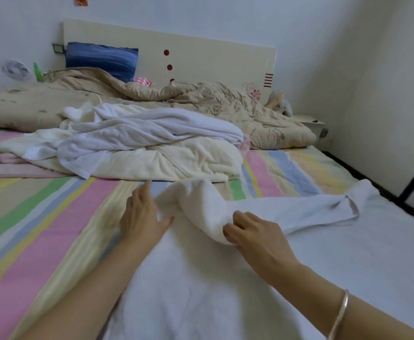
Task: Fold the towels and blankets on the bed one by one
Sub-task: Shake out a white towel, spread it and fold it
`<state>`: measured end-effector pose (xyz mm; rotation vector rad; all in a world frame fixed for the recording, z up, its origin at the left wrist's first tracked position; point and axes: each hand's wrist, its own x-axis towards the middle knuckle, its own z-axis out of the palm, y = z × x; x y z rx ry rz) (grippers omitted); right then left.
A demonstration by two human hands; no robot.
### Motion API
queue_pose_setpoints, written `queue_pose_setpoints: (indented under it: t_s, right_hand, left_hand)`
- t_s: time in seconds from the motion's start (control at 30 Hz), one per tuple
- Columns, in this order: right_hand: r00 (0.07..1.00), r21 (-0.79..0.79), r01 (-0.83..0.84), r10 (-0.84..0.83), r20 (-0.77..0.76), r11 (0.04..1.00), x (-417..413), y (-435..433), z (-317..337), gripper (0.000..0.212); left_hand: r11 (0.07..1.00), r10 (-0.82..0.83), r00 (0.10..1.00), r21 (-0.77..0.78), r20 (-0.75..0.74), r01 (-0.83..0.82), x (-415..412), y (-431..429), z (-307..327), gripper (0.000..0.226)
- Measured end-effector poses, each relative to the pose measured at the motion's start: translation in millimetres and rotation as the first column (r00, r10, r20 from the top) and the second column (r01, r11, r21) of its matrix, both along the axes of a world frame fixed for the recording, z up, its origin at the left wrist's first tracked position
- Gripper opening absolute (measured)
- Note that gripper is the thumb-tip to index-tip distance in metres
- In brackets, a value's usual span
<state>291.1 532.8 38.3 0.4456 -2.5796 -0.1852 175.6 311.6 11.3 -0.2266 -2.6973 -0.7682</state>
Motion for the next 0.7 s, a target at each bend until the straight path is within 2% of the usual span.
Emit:
queue_pose_setpoints:
  t_s: [0.03, 0.07, 0.1, 0.13, 0.2, 0.23, 0.27, 0.3, 0.33, 0.4, 0.5, 0.63, 0.7]
  right_hand:
    - [1.0, 0.017, -0.022, 0.021, 0.014, 1.0, 13.9, -1.0, -0.4, 0.051]
    - [0.999, 0.03, -0.039, 0.038, 0.023, 0.999, 30.9, -2.0, 1.3, 0.051]
    - [0.998, 0.032, -0.064, 0.063, 0.031, 0.997, 42.9, -5.1, 2.4, 0.049]
    - [0.996, 0.032, -0.086, 0.085, 0.034, 0.996, 56.0, -8.5, 3.2, 0.048]
    - [0.992, 0.009, -0.119, 0.119, 0.051, 0.993, 77.8, -16.9, 4.0, 0.043]
    - [0.992, -0.007, -0.12, 0.12, 0.049, 0.993, 85.4, -21.4, 3.1, 0.041]
    - [0.993, -0.018, -0.114, 0.115, 0.042, 0.993, 92.6, -23.9, 2.5, 0.04]
    - [0.994, -0.034, -0.106, 0.107, 0.021, 0.994, 99.8, -26.0, 1.0, 0.04]
    - [0.995, -0.042, -0.1, 0.1, -0.003, 0.994, 99.3, -25.4, -0.8, 0.039]
    - [0.996, -0.043, -0.084, 0.083, -0.033, 0.995, 108.4, -18.7, -5.0, 0.039]
    - [0.998, 0.019, 0.038, -0.037, -0.045, 0.999, 117.0, 5.5, -15.2, 0.041]
    - [0.962, -0.038, 0.262, -0.264, -0.065, 0.964, 121.0, 42.3, -27.6, 0.036]
    - [0.927, -0.128, 0.364, -0.372, -0.045, 0.923, 118.3, 55.0, -32.6, 0.035]
  left_hand:
    - [0.994, -0.083, 0.988, -0.086, -0.127, 0.073, 12.8, -2.2, 8.2, 0.111]
    - [0.963, -0.216, 0.937, -0.22, -0.274, 0.158, 28.6, -1.9, 18.0, 0.117]
    - [0.898, -0.377, 0.847, -0.374, -0.375, 0.234, 43.2, -0.9, 28.8, 0.116]
    - [0.798, -0.538, 0.738, -0.529, -0.407, 0.29, 56.9, 0.5, 38.8, 0.11]
    - [0.544, -0.768, 0.564, -0.775, -0.304, 0.322, 83.9, 5.8, 57.3, 0.095]
    - [0.418, -0.816, 0.543, -0.85, -0.198, 0.319, 95.4, 7.6, 62.8, 0.088]
    - [0.305, -0.824, 0.561, -0.897, -0.081, 0.319, 107.5, 9.3, 66.3, 0.08]
    - [0.219, -0.778, 0.627, -0.913, 0.05, 0.344, 118.7, 10.2, 65.0, 0.073]
    - [0.171, -0.698, 0.698, -0.909, 0.162, 0.381, 120.7, 9.5, 65.0, 0.066]
    - [0.126, -0.591, 0.76, -0.899, 0.271, 0.418, 134.0, 7.4, 68.0, 0.049]
    - [0.153, -0.605, 0.761, -0.903, 0.235, 0.401, 138.7, 3.9, 71.5, 0.024]
    - [0.144, -0.494, 0.82, -0.903, 0.289, 0.405, 145.0, 9.1, 72.7, 0.02]
    - [0.221, -0.4, 0.865, -0.884, 0.303, 0.412, 146.7, 10.0, 72.8, 0.028]
